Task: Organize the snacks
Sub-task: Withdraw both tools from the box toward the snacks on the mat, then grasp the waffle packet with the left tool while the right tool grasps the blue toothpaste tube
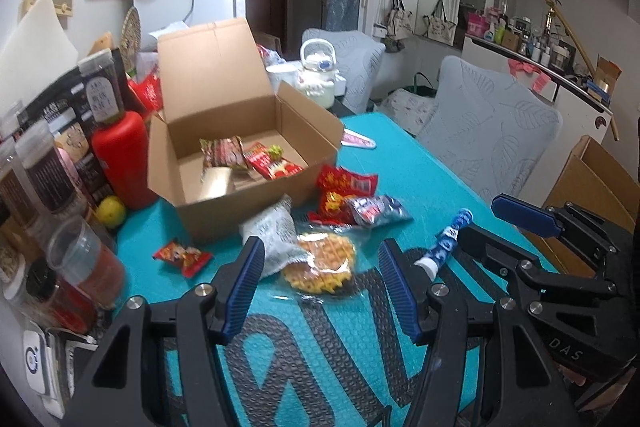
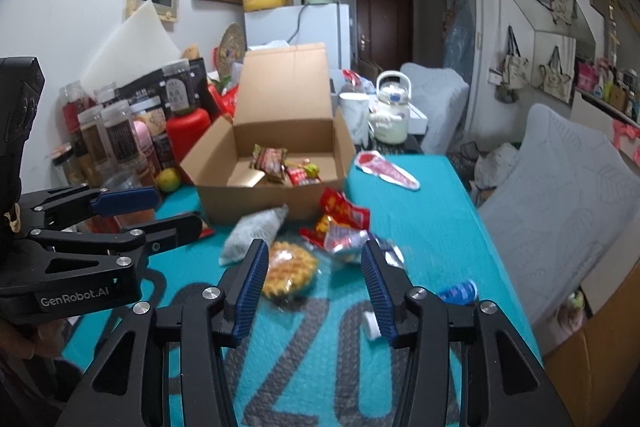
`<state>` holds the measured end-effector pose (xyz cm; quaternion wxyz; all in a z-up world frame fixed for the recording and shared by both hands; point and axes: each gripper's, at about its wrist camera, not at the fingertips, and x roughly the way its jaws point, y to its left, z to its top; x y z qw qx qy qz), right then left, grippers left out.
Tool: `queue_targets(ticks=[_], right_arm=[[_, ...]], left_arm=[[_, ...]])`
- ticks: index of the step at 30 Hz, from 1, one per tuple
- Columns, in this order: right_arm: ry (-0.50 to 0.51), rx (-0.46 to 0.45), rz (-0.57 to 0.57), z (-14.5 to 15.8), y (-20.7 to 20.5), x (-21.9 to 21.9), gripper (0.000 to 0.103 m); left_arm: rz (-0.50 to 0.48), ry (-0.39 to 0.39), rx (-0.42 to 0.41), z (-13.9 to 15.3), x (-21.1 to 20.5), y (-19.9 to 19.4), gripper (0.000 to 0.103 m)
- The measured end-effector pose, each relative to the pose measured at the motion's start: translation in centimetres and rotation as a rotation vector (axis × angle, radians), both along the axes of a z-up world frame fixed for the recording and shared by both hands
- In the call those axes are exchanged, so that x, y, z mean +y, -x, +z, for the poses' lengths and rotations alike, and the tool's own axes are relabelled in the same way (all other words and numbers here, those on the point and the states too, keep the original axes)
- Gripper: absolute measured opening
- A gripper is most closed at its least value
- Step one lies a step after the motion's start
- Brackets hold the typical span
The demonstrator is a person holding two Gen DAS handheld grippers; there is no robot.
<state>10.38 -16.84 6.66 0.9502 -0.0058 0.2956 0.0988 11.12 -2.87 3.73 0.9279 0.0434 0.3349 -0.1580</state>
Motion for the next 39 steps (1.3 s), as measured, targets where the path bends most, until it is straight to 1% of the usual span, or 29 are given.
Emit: queue_targets(ticks=[7, 15, 19, 24, 26, 30, 31, 33, 37, 39], right_arm=[[-0.006, 0.064, -0.049, -2.9, -0.7, -1.9, 0.048], [-0.047, 0.152, -0.089, -6.5, -2.4, -4.3, 0.051], [-0.070, 0.190, -0.109, -8.0, -3.5, -5.3, 0.058], [-0.086, 0.233, -0.139, -9.4, -4.9, -6.3, 0.060], [-0.095, 0.247, -0.158, -9.9, -5.5, -6.8, 0.065], [-0.101, 0.272, -0.187, -10.6, -6.6, -7.4, 0.067], [-0.106, 0.283, -0.197, -10.8, -7.0, -7.6, 0.069], [-0.109, 0.298, -0.216, -11.2, -7.6, -8.0, 0.070], [-0.085, 0.327, -0.256, -12.0, -8.7, -8.4, 0.070], [-0.086, 0.334, -0.268, -12.2, -9.1, -8.6, 0.074]], left_arm=[[-0.036, 0.001, 0.071, -2.7, -1.7, -1.1, 0.059], [-0.044, 0.033, 0.144, -6.1, -2.8, -2.7, 0.059], [-0.034, 0.050, 0.189, -7.7, -2.9, -4.0, 0.059], [-0.016, 0.041, 0.263, -10.1, -3.3, -6.1, 0.059], [-0.007, 0.034, 0.274, -10.7, -3.4, -6.8, 0.059], [0.013, 0.015, 0.287, -11.7, -3.3, -8.2, 0.059], [0.017, 0.004, 0.282, -11.8, -3.3, -8.6, 0.059], [0.026, -0.033, 0.262, -12.0, -3.4, -9.2, 0.059], [-0.004, -0.060, 0.248, -12.1, -4.0, -10.2, 0.059], [-0.018, -0.092, 0.237, -12.2, -4.5, -10.3, 0.059]])
